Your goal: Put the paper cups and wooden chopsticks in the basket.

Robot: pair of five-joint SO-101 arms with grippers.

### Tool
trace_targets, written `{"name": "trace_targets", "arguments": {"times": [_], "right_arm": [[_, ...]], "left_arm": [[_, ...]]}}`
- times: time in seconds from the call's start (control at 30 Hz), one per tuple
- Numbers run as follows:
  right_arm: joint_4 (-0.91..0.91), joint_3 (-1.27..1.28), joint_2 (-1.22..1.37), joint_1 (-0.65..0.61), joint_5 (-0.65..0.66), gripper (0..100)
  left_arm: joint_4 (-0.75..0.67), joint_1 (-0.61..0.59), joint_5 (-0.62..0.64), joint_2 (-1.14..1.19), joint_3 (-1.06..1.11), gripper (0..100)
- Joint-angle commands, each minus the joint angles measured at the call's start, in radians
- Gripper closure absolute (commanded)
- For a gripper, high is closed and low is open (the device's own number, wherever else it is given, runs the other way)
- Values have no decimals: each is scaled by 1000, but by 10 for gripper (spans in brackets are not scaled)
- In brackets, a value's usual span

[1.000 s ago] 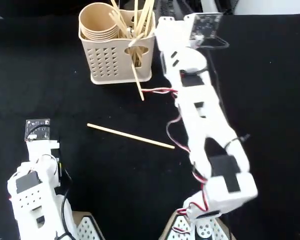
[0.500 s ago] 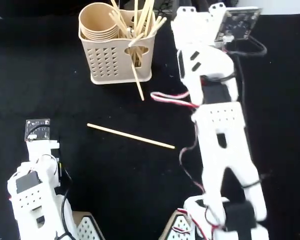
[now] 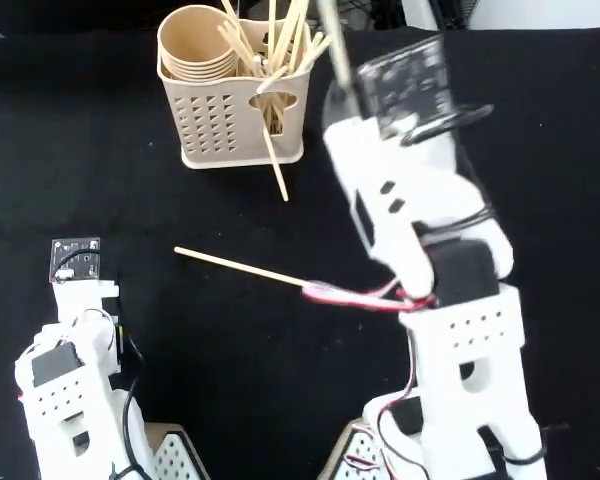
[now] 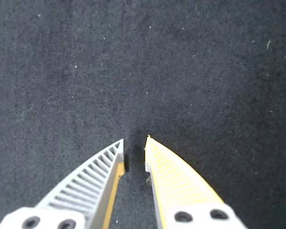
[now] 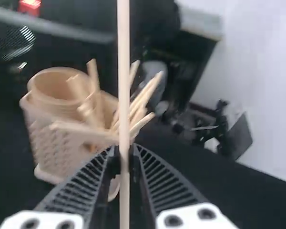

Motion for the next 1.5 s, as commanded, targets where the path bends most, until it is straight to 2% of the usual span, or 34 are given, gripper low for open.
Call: {"name": "trace_targets", "arguments": {"times": [0.0, 0.2, 0.37, 0.5, 0.77, 0.9, 1.03, 1.3, 1.47], "right_arm": [[149, 7, -31, -91, 51, 986], [195, 275, -31, -198, 170, 986], [15, 588, -30, -215, 293, 986], [-75, 707, 25, -218, 365, 986], [-77, 513, 400, -221, 368, 982], [-77, 435, 541, -221, 368, 904], [-77, 392, 628, -221, 425, 852], [-71, 292, 723, -221, 425, 850], [29, 193, 843, -247, 423, 850]], "left_arm": [[-17, 12, 0, -11, -5, 909], [-17, 12, 0, -11, -5, 909], [-17, 12, 0, -11, -5, 909], [-17, 12, 0, -11, -5, 909], [-17, 12, 0, -11, -5, 909], [-17, 12, 0, -11, -5, 909], [-17, 12, 0, -11, -5, 909], [-17, 12, 0, -11, -5, 909], [-17, 12, 0, -11, -5, 909]]}}
